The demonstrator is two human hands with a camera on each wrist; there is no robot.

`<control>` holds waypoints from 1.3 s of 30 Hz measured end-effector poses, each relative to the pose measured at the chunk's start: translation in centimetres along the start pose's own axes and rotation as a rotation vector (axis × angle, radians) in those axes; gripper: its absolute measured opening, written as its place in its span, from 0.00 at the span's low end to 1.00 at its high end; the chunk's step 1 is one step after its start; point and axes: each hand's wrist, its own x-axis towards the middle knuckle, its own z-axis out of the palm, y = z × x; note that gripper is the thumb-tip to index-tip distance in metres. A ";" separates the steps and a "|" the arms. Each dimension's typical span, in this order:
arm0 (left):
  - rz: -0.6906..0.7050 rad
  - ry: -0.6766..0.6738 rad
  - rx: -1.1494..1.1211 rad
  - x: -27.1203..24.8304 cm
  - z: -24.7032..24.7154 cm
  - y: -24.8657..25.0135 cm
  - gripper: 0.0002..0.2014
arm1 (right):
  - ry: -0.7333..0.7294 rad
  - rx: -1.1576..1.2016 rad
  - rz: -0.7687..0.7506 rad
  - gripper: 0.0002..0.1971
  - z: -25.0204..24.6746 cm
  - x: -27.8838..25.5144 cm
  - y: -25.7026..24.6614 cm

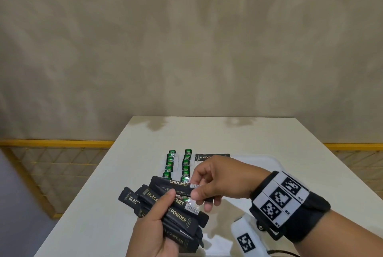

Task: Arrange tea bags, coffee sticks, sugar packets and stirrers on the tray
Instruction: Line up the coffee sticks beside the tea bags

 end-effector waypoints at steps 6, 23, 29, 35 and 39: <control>0.111 0.071 -0.023 -0.5 0.2 0.1 0.11 | 0.239 -0.411 -0.142 0.05 0.3 -0.1 0.4; 0.186 0.136 -0.105 0.1 0.4 0.2 0.05 | 0.204 -0.124 -0.121 0.05 -0.9 -0.1 1.6; 0.152 0.168 -0.135 -0.1 0.7 -0.1 0.07 | 0.195 -0.153 0.071 0.04 -2.4 0.2 2.9; -0.038 0.163 -0.146 -0.6 0.5 0.6 0.09 | 0.450 -0.476 0.354 0.06 -6.2 2.7 6.7; -0.056 0.194 -0.140 -1.1 0.8 0.4 0.04 | 0.465 -0.630 0.442 0.04 -7.2 5.4 8.4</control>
